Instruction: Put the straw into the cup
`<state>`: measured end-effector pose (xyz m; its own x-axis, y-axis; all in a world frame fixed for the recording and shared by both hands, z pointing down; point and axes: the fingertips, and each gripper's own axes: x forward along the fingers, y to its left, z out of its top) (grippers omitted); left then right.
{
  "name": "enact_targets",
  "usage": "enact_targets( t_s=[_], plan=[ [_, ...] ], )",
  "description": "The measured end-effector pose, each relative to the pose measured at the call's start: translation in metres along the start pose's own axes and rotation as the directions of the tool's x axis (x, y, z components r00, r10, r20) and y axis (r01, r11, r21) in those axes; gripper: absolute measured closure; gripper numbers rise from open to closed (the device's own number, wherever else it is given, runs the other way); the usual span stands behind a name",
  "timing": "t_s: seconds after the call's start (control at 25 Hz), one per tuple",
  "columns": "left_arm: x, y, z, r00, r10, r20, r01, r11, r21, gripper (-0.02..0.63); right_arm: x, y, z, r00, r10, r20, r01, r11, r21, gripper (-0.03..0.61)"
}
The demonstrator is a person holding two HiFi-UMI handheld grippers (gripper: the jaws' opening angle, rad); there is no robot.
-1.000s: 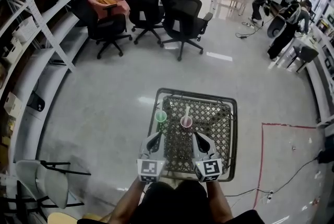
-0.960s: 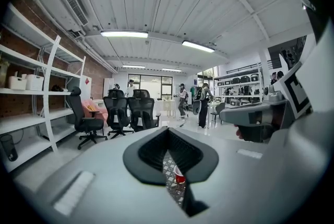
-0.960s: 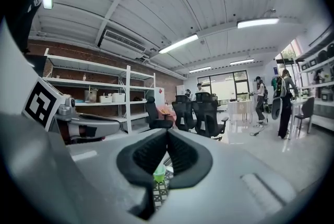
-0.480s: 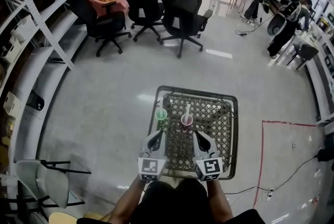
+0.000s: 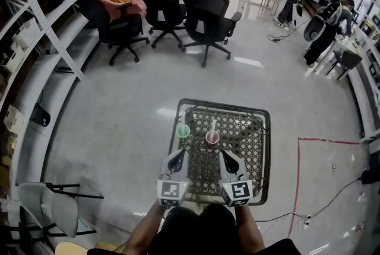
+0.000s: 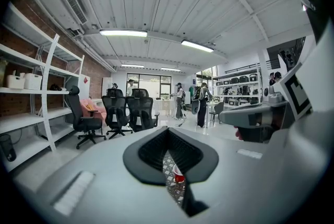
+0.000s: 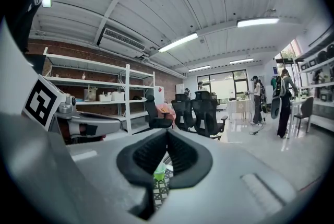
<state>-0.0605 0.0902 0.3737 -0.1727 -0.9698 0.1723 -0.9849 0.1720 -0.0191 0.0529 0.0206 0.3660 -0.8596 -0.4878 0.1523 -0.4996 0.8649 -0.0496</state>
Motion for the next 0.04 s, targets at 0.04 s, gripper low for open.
enact_targets(
  t_s=[0.04],
  plan=[
    [-0.0002,0.0000,0.0016,1.000,-0.001,0.001,0.001,1.000,0.000,0.609,0.0000,0.0002,0.0009,1.000,0.000,-0.001,0.000,1.000,0.001,0.575]
  ],
)
